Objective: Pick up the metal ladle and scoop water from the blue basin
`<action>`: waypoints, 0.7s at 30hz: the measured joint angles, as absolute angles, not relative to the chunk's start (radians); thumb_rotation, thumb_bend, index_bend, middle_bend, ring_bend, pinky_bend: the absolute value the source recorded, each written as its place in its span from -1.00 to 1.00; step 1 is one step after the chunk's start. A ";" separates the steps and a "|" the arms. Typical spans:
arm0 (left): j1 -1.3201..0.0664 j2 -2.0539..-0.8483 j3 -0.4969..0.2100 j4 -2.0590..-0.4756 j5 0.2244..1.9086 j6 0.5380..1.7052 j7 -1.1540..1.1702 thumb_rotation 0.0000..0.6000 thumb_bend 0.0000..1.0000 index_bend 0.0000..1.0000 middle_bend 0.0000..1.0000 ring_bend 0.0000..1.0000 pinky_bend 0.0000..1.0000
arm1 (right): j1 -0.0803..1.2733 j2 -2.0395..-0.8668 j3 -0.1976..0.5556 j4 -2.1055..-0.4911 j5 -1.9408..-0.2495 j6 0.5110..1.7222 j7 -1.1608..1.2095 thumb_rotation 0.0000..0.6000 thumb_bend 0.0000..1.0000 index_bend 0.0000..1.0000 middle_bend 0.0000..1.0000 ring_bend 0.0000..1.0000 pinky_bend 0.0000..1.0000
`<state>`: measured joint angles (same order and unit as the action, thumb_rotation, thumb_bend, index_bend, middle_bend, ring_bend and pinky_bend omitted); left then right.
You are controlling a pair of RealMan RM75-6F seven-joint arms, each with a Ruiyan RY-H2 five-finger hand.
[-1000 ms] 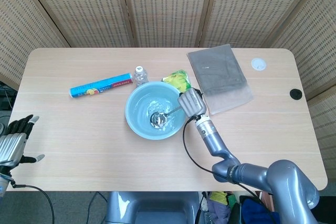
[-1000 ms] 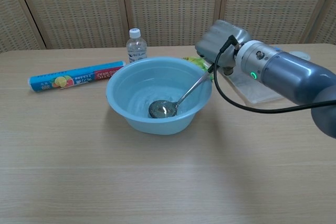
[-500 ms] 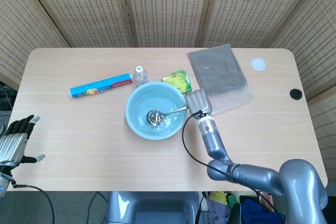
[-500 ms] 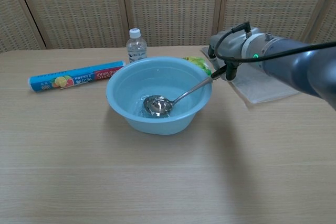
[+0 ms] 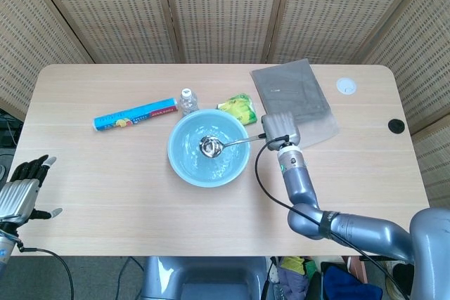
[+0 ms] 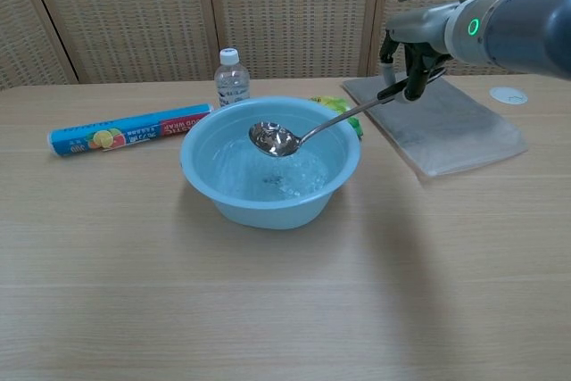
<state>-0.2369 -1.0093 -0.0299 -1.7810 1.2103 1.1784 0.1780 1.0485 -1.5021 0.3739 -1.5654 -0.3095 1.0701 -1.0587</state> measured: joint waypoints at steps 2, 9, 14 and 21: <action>-0.238 -1.009 -0.030 -1.780 1.210 1.177 0.178 1.00 -1.00 -1.00 -1.00 -1.00 -1.00 | 1.052 -1.492 0.375 -1.575 -0.303 1.076 -1.052 1.00 0.64 0.70 0.90 0.83 1.00; -0.241 -1.010 -0.030 -1.779 1.209 1.174 0.177 1.00 -1.00 -1.00 -1.00 -1.00 -1.00 | 1.073 -1.455 0.366 -1.612 -0.287 1.110 -1.061 1.00 0.64 0.70 0.90 0.83 1.00; -0.243 -1.010 -0.029 -1.778 1.207 1.168 0.178 1.00 -1.00 -1.00 -1.00 -1.00 -1.00 | 1.097 -1.436 0.356 -1.639 -0.273 1.145 -1.098 1.00 0.64 0.69 0.90 0.83 1.00; -0.248 -1.012 -0.029 -1.772 1.200 1.159 0.178 1.00 -1.00 -1.00 -1.00 -1.00 -1.00 | 1.146 -1.410 0.357 -1.675 -0.209 1.209 -1.156 1.00 0.64 0.70 0.90 0.83 1.00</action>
